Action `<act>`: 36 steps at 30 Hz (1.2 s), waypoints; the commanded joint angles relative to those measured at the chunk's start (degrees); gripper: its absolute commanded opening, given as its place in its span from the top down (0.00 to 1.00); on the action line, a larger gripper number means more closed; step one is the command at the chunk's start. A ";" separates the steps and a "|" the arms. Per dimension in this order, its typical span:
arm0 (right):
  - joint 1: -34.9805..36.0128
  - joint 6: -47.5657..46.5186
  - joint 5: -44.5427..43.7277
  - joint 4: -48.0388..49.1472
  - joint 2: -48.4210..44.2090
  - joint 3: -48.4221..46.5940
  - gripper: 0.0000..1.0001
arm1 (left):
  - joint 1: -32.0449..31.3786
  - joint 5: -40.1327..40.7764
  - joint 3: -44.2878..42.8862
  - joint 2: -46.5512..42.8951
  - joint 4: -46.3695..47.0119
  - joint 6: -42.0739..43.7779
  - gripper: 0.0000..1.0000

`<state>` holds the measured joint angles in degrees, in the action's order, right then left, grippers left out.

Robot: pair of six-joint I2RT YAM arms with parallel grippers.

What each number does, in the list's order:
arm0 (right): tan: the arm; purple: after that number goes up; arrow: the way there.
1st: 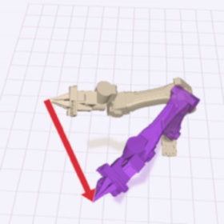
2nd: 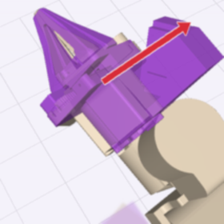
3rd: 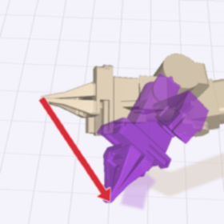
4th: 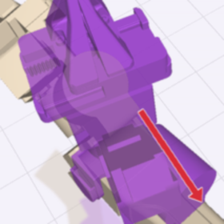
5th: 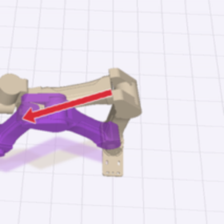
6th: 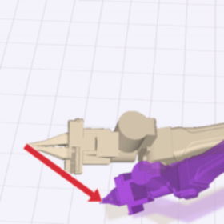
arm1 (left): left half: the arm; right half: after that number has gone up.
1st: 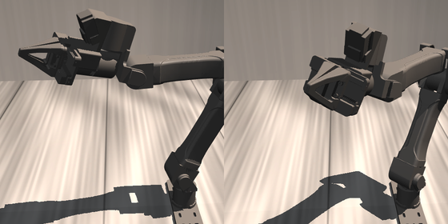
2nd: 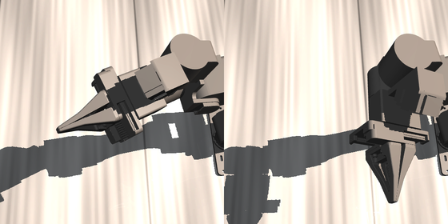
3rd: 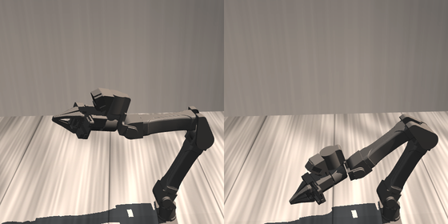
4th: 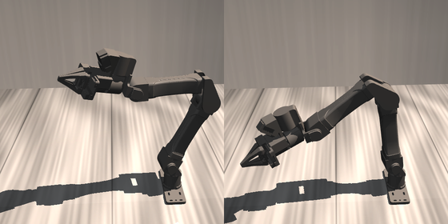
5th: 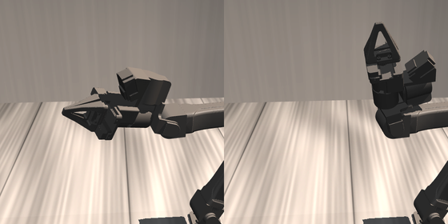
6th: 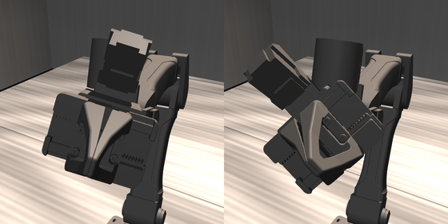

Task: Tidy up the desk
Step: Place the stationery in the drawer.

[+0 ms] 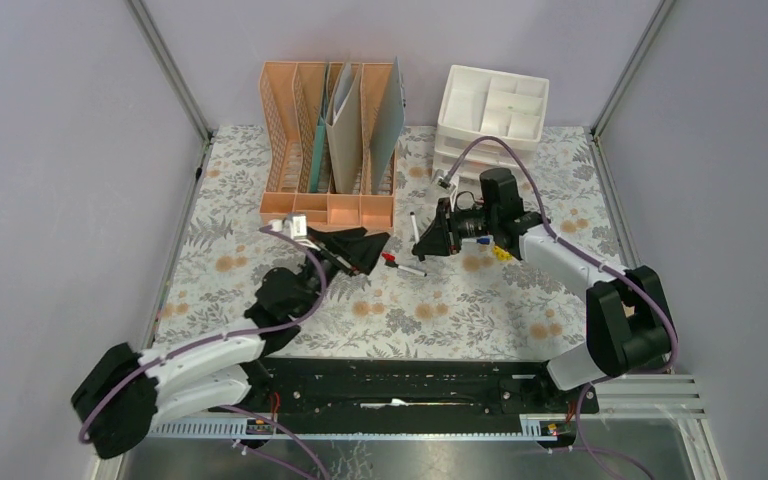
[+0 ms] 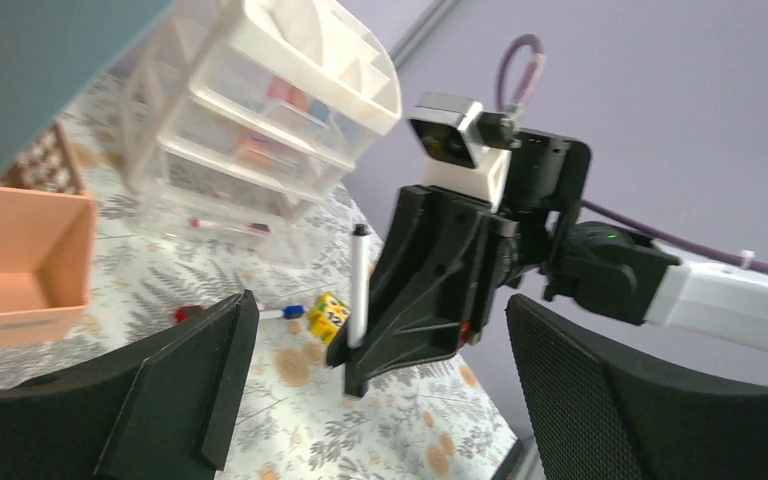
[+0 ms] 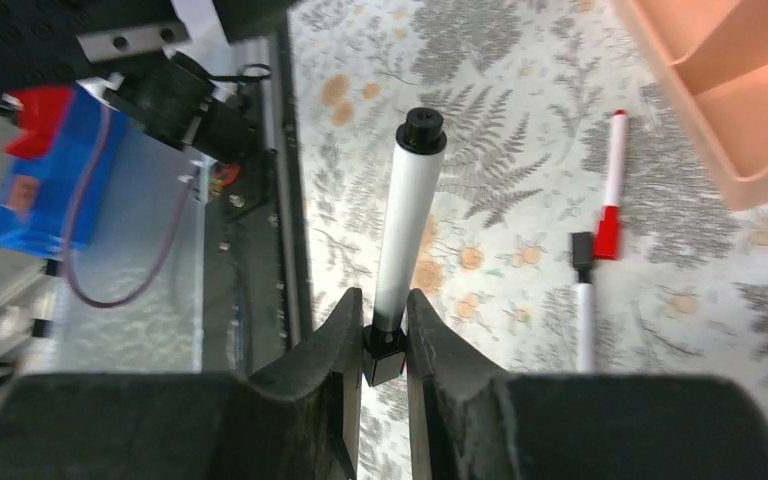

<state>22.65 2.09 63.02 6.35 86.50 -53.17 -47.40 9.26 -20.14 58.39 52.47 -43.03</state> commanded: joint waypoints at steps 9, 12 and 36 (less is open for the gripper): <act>-5.45 -32.89 -20.55 -26.27 -9.02 -8.97 1.00 | 0.20 12.93 8.04 -25.52 -26.35 7.84 0.01; -6.35 -36.89 -27.44 -27.82 -10.28 -9.76 1.00 | 0.25 13.01 8.82 -28.17 -29.72 7.86 0.01; -6.31 -57.75 -66.01 -28.59 11.72 -27.16 0.97 | 0.33 9.05 11.54 -23.13 -29.09 3.80 0.01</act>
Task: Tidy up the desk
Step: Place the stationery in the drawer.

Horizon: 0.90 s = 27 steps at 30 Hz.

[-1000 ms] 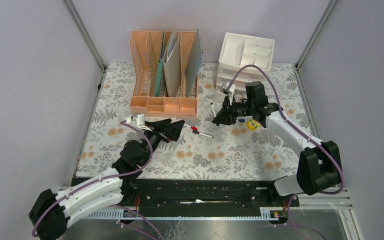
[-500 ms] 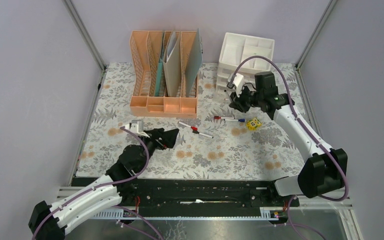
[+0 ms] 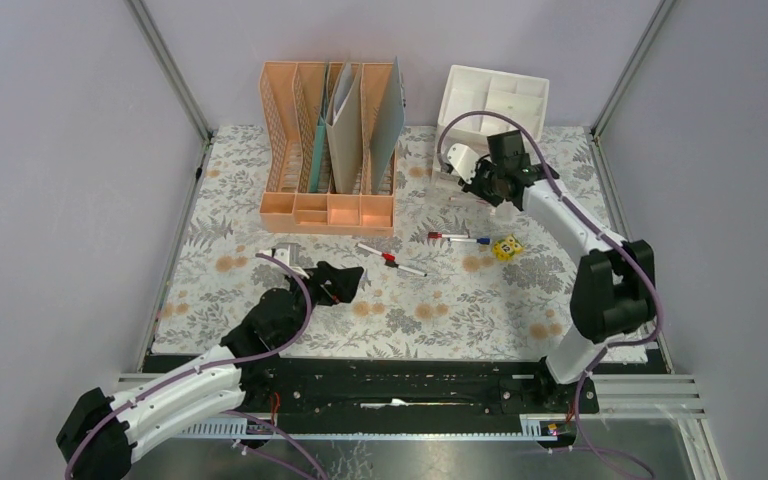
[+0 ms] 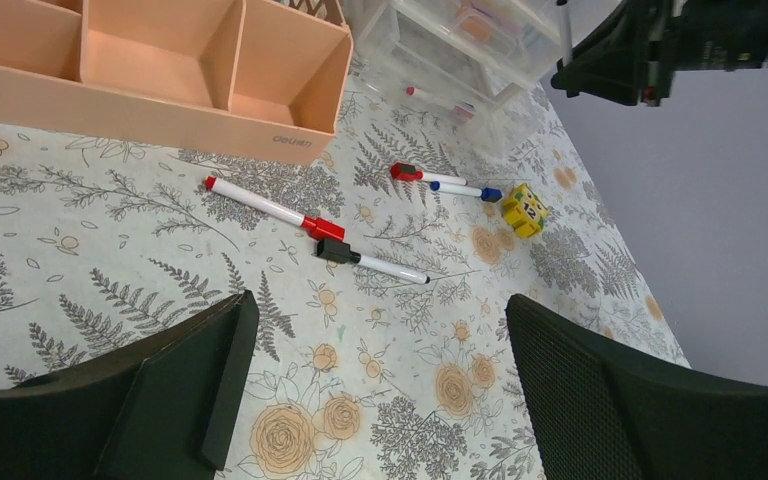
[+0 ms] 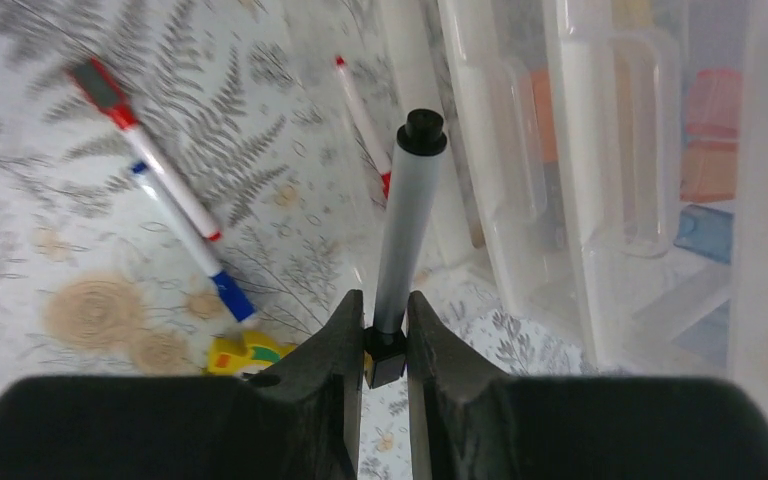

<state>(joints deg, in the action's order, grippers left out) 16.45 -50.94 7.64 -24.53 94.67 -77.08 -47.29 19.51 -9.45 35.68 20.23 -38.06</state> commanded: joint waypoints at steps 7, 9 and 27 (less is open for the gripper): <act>-0.18 -6.68 -17.26 6.64 10.62 -5.08 0.93 | 0.26 -1.08 1.61 -0.45 3.49 -1.88 0.01; -0.19 -6.80 -18.26 7.66 12.40 -5.72 0.90 | 0.20 -1.34 1.67 -0.15 3.71 -2.16 0.01; -0.63 -0.03 -11.32 7.60 9.31 -3.78 0.45 | 0.20 -5.21 2.53 2.05 7.87 -5.25 0.01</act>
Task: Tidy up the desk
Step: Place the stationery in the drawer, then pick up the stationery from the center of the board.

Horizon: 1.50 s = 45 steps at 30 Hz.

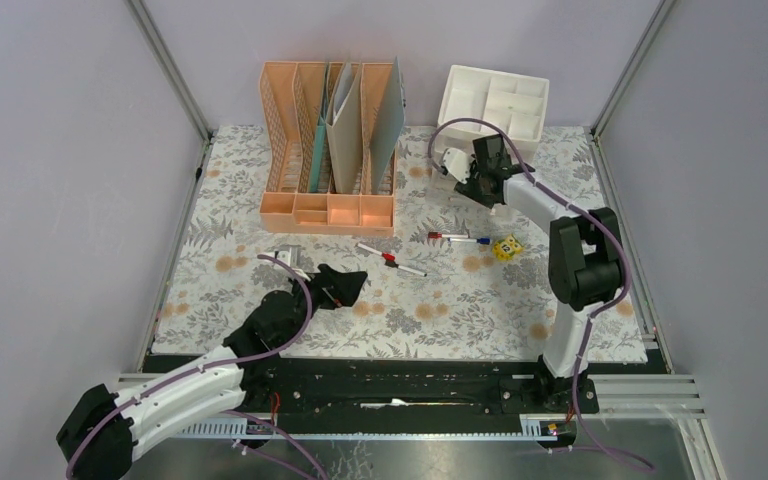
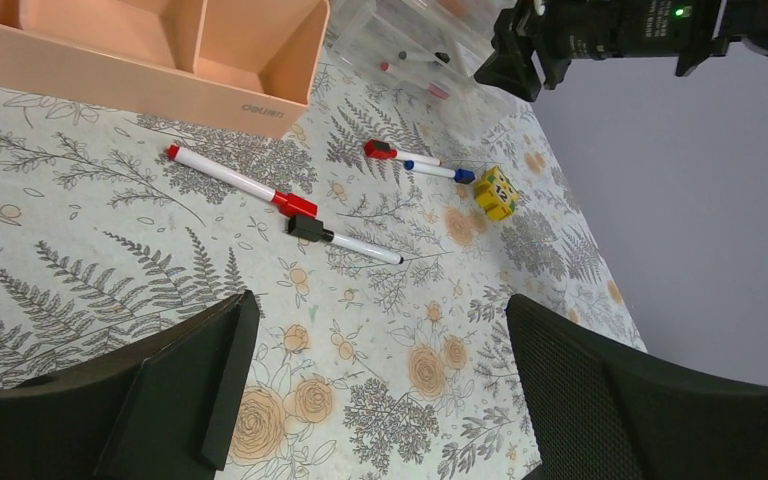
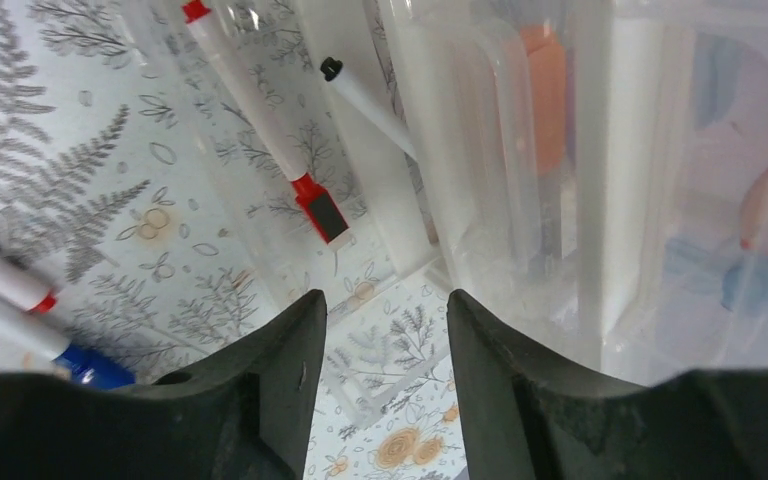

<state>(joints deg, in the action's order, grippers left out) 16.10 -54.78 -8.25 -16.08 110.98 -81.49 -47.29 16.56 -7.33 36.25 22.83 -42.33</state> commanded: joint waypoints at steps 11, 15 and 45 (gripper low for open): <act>-0.29 17.98 31.17 -12.27 -23.33 6.31 0.37 | 0.21 -6.32 -3.05 11.74 11.75 -3.67 0.01; -0.28 21.67 43.41 -13.46 -29.17 10.74 0.34 | 0.24 -7.21 -5.60 16.41 12.11 -5.30 0.01; -5.23 26.66 61.77 -8.97 -34.32 18.65 0.30 | -3.38 1.85 -31.70 44.60 -8.05 -13.94 0.01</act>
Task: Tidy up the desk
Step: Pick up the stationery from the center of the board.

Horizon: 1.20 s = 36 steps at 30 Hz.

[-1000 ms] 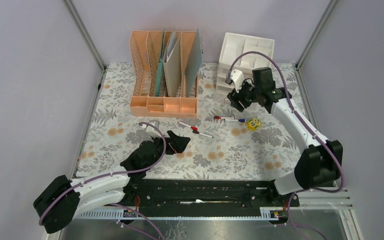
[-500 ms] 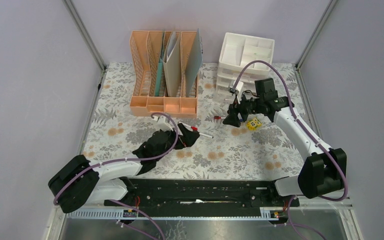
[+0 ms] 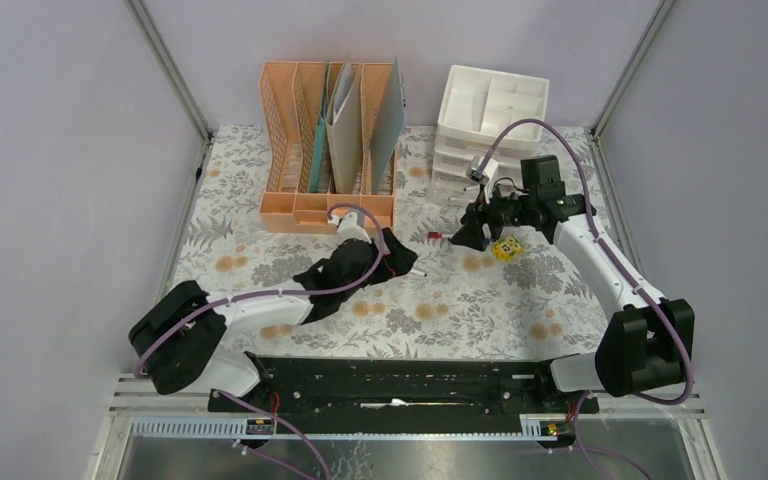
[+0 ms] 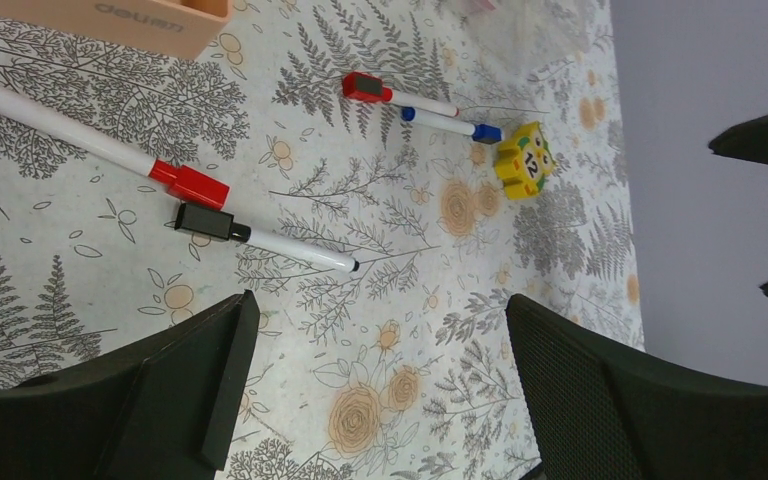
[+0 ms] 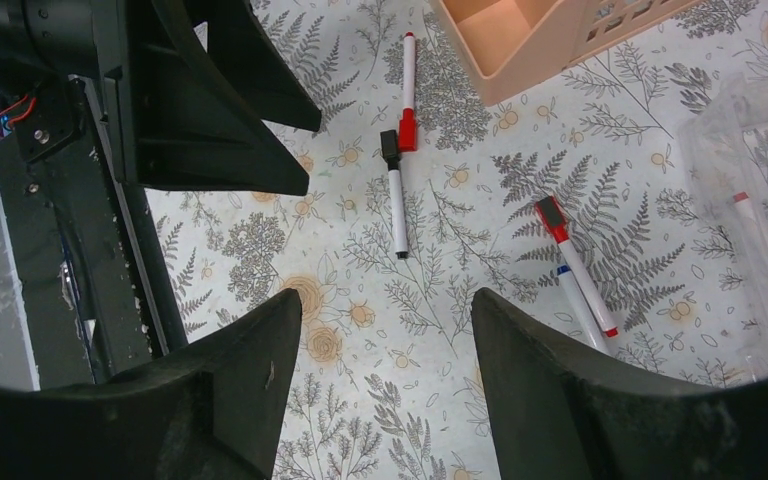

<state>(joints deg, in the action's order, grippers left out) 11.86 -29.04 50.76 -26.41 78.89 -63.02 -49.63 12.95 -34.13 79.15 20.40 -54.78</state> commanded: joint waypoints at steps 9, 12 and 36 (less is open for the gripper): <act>-1.66 1.01 3.19 1.36 -2.33 0.28 0.29 | -2.98 12.75 -14.63 7.22 -17.64 -3.88 0.01; -1.77 0.93 3.20 1.37 -2.34 0.27 0.29 | -3.32 14.16 -17.23 8.89 -20.27 -4.89 0.01; -3.27 0.95 3.11 1.37 -1.96 0.40 0.29 | -3.78 23.75 -47.36 32.54 -56.18 -15.45 0.19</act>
<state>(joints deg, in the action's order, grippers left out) 9.61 -28.51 52.16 -26.26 78.48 -62.81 -53.19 34.09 -77.32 108.88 -28.34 -68.12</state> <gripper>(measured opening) 0.706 0.822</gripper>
